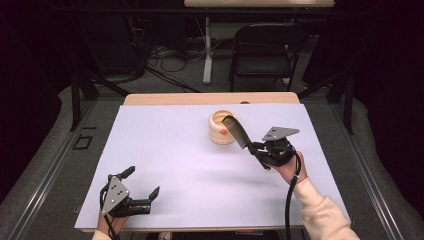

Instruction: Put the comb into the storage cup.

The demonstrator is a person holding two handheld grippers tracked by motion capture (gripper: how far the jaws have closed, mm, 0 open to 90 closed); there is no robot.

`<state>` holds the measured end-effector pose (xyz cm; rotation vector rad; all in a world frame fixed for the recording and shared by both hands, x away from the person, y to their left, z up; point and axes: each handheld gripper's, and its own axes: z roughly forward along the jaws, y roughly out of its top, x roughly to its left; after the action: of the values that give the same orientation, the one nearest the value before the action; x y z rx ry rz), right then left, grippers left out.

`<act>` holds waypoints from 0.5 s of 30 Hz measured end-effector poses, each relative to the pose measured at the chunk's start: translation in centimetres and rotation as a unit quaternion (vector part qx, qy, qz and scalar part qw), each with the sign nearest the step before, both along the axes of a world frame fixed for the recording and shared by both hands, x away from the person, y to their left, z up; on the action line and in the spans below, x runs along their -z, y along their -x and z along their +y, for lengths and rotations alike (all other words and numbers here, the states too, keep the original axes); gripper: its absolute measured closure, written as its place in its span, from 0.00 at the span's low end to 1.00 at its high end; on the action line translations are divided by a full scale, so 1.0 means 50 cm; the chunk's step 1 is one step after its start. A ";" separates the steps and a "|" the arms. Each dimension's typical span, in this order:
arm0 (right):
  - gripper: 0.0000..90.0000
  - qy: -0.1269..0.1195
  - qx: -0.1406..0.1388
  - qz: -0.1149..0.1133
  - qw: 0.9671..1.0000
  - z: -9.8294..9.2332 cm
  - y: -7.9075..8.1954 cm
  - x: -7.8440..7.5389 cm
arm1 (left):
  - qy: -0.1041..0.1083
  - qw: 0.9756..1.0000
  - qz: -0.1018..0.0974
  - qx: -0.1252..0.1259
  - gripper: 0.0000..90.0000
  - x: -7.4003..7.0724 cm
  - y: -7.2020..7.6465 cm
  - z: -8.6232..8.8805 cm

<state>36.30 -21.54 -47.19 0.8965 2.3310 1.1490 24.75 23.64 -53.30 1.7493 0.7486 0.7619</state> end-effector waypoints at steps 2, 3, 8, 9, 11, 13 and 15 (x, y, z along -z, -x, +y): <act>0.80 -0.001 0.000 0.000 1.000 0.000 0.000 0.000 | 0.001 1.000 0.000 0.000 0.00 0.000 0.000 0.000; 0.80 -0.003 0.000 -0.001 1.000 0.001 -0.002 -0.001 | 0.001 1.000 0.000 0.000 0.00 0.000 0.000 -0.001; 0.80 -0.008 0.000 -0.004 1.000 0.001 -0.005 -0.002 | 0.001 1.000 0.000 -0.001 0.00 0.001 -0.001 0.000; 0.80 -0.008 0.000 -0.004 1.000 0.001 -0.006 -0.002 | 0.001 1.000 0.001 0.000 0.00 0.001 -0.001 0.000; 0.80 -0.011 0.001 -0.006 1.000 0.001 -0.007 -0.003 | 0.001 1.000 0.000 0.000 0.00 0.000 -0.001 0.000; 0.80 -0.013 0.001 -0.007 1.000 0.002 -0.007 -0.004 | 0.001 1.000 0.000 0.000 0.00 0.000 -0.001 0.000; 0.80 -0.014 0.000 -0.009 1.000 0.003 -0.009 -0.005 | 0.001 1.000 0.000 0.000 0.00 0.000 -0.001 0.000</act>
<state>36.74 -21.37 -46.94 0.8927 2.3048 1.1887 24.79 23.61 -53.33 1.7477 0.7498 0.7617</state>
